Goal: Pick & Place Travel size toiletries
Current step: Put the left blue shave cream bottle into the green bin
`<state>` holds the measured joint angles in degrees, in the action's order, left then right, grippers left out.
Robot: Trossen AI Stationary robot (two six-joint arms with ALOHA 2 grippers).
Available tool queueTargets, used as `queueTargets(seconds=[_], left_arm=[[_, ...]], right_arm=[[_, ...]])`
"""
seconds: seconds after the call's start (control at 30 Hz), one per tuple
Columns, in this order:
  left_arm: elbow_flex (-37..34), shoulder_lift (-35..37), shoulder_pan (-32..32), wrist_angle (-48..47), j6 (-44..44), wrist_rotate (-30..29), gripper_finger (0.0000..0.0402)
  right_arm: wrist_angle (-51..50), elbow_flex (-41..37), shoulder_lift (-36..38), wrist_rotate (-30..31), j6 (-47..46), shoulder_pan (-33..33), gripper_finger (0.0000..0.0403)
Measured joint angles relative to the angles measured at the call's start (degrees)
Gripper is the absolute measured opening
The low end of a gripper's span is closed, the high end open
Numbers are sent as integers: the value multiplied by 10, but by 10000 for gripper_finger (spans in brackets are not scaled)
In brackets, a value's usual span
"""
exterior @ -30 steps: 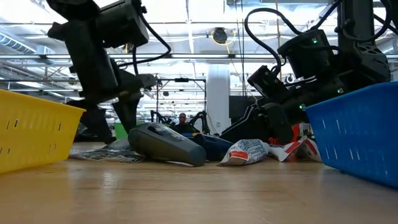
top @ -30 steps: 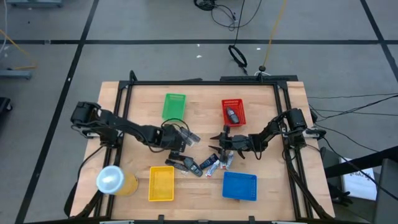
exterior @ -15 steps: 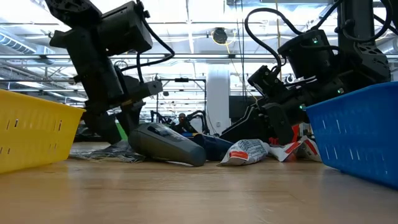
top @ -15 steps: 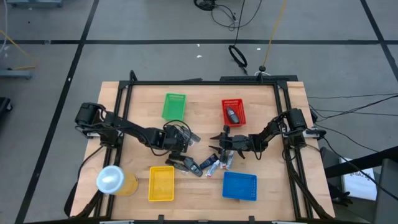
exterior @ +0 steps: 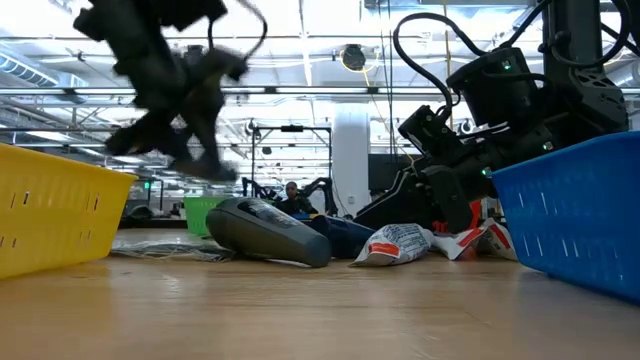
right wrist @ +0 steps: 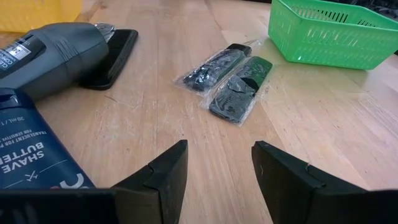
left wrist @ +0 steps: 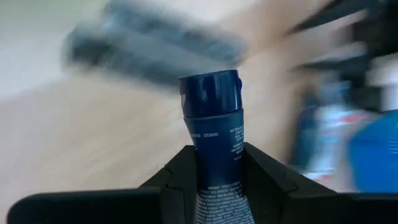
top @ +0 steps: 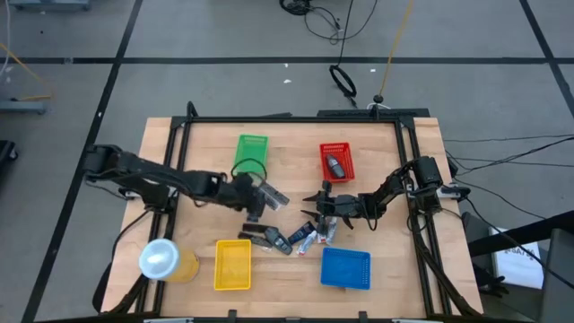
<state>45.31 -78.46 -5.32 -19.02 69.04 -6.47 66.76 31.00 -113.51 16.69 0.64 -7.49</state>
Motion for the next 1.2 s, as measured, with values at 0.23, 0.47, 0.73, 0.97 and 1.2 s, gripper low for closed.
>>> queueTargets(seconds=[0.23,0.47,0.73,0.97,1.2], left_arm=[[1,44,89,104,-237,-167,103],[1,7,219,101,-351,-199,98],[1,-72,267,97,-359,-129,97],[1,-116,267,98,-353,-129,98],[1,-138,267,97,-325,-130,130]], right_arm=[[0,0,0,0,0,0,171],[-1,0,0,1,0,0,171],[-2,0,0,14,0,0,171],[-2,0,0,14,0,0,171],[-2,0,0,14,0,0,171]])
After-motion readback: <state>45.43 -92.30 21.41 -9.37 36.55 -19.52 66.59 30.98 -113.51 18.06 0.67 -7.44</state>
